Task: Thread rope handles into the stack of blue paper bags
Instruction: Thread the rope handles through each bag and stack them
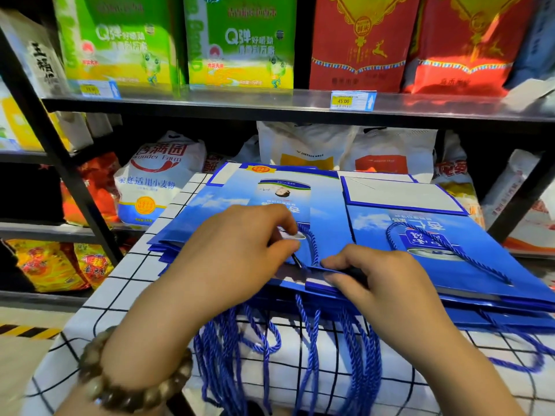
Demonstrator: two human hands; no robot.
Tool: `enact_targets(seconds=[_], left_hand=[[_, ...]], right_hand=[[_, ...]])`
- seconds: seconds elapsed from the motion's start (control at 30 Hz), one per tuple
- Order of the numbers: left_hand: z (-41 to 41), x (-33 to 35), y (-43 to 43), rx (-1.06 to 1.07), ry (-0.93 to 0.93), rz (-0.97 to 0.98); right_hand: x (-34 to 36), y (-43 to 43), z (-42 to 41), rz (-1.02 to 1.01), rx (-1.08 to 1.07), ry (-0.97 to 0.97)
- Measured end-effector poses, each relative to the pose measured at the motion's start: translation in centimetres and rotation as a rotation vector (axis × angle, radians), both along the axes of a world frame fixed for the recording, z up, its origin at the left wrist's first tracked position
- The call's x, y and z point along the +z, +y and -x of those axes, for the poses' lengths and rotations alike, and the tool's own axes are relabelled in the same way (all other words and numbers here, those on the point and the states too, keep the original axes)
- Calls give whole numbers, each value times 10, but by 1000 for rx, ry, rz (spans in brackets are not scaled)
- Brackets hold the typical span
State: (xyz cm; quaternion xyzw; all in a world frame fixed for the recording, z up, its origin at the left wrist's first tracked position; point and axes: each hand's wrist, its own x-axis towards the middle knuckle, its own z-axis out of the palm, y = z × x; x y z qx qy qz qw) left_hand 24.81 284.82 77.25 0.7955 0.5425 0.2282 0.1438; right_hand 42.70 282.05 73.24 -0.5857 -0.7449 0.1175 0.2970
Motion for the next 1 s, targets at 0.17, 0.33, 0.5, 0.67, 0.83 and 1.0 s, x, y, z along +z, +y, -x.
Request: enact_targets(seconds=[0.17,0.33,0.5,0.67,0.83,1.0], left_hand=[[-28,2,20,-130,44,160],[-39,0,25,-213,27,214],[-41,-1,26,-149,-119,169],[-41,-2,33,100,-123,-147],[-24,-2,17,100,9,-184],[45,7,19,486,212,-131]], right_hand=[[-8,-4,3,-110,-55,90],[-12,-5,4,-205,-48,87],[-12,-5,3,-266,-22,149],[-16,-7,0,-269,51,164],[-11,-6,-8,-129,83,296],[8,10,-26,-173,-291,274]])
